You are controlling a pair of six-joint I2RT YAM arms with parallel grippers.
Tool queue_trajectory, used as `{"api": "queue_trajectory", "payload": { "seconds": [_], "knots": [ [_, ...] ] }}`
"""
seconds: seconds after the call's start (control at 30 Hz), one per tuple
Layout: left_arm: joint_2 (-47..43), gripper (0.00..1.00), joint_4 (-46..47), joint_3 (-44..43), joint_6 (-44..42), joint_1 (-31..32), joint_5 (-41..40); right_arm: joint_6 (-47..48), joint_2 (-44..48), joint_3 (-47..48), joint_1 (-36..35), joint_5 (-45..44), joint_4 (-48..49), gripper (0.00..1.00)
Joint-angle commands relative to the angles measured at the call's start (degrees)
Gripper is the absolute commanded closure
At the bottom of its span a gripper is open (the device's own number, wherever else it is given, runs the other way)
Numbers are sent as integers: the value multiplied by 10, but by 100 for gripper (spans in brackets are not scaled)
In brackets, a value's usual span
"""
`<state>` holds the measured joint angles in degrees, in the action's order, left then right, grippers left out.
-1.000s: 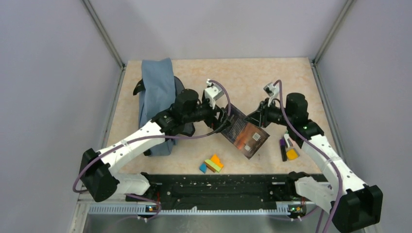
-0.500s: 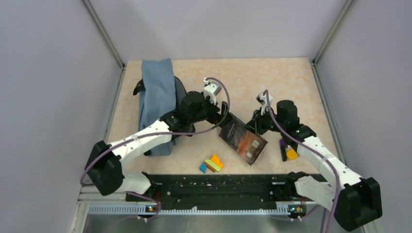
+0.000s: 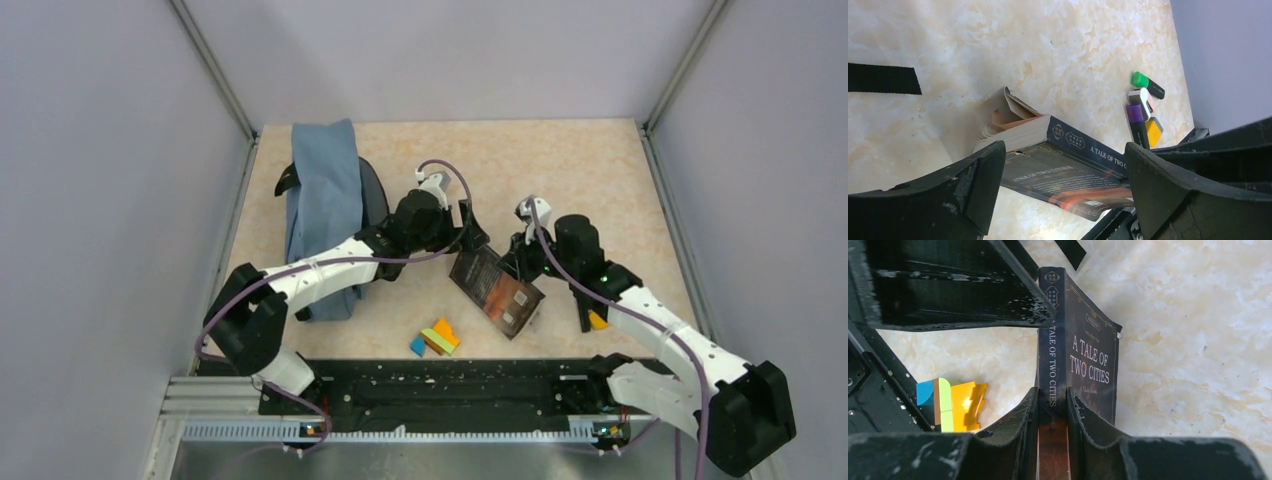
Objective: Pack the student bag
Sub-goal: Pick up the book from the center of the board.
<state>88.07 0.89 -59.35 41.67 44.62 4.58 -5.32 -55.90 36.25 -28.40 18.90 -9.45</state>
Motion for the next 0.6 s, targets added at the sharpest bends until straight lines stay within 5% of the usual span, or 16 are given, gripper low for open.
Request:
{"api": "queue_trajectory", "payload": {
  "seconds": [0.0,0.4,0.5,0.57],
  "knots": [
    [12,7,17,-28,32,-1,-20,13,26,4,-17,-30,54,100],
    [65,6,13,-45,47,-1,-7,37,15,2,-69,-82,59,100],
    [75,16,-4,-57,45,-1,6,47,12,3,-87,-94,64,100],
    [82,35,-28,-65,45,-1,13,50,8,4,-95,-97,65,100]
  ]
}}
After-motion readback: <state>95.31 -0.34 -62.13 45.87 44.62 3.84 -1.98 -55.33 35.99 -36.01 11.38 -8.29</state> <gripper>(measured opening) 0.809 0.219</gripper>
